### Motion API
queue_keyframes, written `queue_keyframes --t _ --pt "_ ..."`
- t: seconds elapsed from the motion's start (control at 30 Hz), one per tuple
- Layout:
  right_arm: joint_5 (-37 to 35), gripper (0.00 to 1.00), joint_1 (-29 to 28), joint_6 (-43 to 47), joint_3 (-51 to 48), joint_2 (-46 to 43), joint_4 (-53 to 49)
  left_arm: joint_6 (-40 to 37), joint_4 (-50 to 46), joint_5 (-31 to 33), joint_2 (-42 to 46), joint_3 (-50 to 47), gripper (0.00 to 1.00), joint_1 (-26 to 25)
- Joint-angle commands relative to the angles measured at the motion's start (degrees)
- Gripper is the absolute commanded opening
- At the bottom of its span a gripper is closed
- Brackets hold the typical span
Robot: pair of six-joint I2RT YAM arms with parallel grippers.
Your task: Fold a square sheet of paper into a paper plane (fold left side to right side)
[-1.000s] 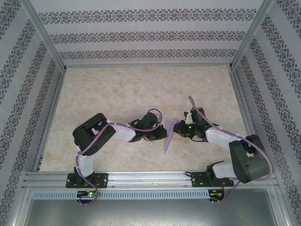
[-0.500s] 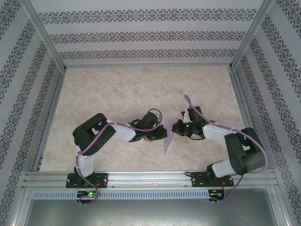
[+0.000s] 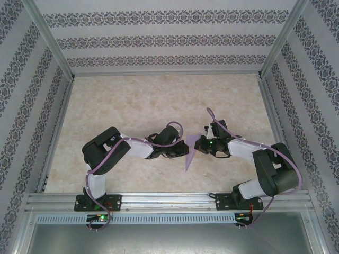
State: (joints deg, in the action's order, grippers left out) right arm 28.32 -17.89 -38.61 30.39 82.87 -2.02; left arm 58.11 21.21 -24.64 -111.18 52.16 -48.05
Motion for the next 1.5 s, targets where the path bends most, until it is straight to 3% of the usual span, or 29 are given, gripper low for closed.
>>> queue_keyframes --t 0.0,1.1,1.3,1.47 --pt "-0.2 0.05 -0.8 0.7 1.5 -2.2 -1.0 -0.5 -2.6 2.4 -6.6 0.4 0.12 -2.4" --pt "-1.7 0.04 -0.6 0.7 -1.9 4.7 2.5 0.2 -3.1 2.5 -7.7 0.9 0.03 -2.4" --pt "-2.4 0.0 -0.1 0.6 -3.8 5.6 2.2 0.6 -0.5 3.1 -4.5 -0.9 0.08 -2.4" --pt "-2.3 0.0 0.0 0.1 -4.6 5.6 2.6 -1.9 -5.5 4.7 2.4 -0.4 0.15 -2.1"
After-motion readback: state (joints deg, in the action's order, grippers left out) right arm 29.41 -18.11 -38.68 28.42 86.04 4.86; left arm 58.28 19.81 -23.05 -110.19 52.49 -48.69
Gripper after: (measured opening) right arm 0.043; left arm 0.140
